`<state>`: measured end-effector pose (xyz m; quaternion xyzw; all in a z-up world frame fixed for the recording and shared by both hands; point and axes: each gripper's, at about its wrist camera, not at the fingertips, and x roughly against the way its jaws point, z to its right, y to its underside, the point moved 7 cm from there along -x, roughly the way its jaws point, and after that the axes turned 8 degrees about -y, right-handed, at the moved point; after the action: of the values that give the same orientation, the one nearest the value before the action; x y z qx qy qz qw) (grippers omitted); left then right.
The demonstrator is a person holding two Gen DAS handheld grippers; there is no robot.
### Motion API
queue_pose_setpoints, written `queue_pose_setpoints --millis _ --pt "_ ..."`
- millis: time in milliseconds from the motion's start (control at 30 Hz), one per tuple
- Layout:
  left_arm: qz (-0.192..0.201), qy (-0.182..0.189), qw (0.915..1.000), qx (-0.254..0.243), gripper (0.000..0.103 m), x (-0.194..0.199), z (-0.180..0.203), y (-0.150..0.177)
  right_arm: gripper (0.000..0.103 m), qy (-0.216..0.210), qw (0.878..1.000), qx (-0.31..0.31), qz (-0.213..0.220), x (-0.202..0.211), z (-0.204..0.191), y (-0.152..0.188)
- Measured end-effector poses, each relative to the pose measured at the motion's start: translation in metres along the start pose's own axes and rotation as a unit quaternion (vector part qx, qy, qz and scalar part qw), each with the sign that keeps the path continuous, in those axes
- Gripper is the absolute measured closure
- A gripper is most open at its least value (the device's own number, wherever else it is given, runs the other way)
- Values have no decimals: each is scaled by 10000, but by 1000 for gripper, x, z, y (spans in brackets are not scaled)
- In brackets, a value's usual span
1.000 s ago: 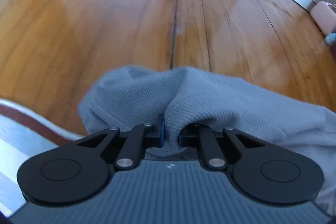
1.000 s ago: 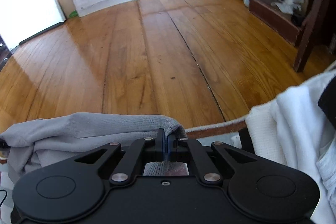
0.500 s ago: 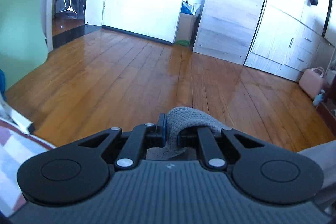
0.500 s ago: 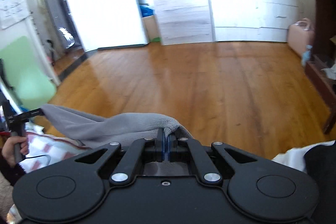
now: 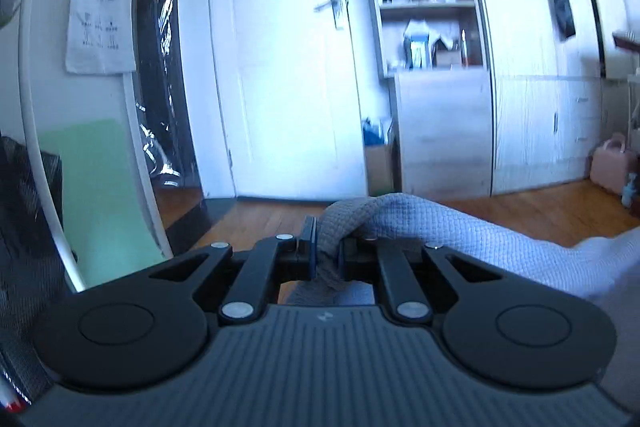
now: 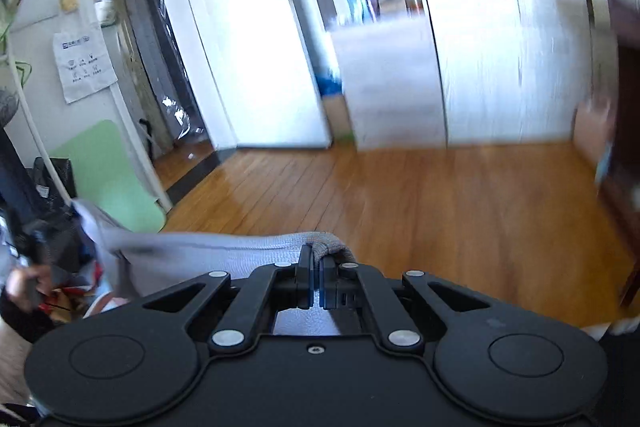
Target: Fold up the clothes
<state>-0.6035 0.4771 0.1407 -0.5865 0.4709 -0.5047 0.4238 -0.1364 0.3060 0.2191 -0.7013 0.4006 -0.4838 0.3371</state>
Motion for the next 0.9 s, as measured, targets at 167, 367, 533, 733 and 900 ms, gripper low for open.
queue_pose_setpoints --millis 167,367,533,733,900 --pt "-693 649 9950 301 94 -42 17 6 100 232 9997 37 20 -16 20 -23" --pt "-1360 359 9899 -172 94 -173 67 70 101 861 9938 -465 -530 -144 123 -32" --pt "-1785 -45 9835 -300 90 -292 125 77 99 1410 9888 -406 -257 -272 192 -69" --pt "-2617 202 9643 345 24 -322 184 165 42 2599 9620 178 -815 -375 229 -10" --pt "-3369 452 9396 404 23 -257 198 279 42 2467 9559 -331 -1556 -371 236 114"
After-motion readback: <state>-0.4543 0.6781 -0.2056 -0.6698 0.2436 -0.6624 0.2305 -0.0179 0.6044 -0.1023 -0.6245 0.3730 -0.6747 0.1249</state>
